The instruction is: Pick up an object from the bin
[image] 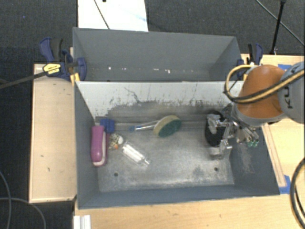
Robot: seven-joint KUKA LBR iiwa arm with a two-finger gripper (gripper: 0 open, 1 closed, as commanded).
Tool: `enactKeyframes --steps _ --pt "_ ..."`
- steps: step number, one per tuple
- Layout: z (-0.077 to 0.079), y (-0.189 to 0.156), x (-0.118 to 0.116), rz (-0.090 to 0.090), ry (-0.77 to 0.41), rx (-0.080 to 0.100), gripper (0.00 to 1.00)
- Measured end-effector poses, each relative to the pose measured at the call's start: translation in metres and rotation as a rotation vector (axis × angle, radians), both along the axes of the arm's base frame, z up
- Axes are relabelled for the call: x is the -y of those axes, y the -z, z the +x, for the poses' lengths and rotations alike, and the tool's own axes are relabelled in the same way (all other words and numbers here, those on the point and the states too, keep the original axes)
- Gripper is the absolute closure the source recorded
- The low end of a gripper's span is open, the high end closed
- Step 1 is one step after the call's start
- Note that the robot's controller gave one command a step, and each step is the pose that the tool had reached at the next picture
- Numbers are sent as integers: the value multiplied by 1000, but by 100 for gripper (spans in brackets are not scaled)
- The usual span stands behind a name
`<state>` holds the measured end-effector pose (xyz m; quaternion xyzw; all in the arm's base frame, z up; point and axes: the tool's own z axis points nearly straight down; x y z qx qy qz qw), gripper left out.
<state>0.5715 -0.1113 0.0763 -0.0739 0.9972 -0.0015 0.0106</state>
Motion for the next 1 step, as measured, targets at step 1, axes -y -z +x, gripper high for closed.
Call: enactKeyframes --steps 1 --pt "13 1 24 -1 -113 -8 0"
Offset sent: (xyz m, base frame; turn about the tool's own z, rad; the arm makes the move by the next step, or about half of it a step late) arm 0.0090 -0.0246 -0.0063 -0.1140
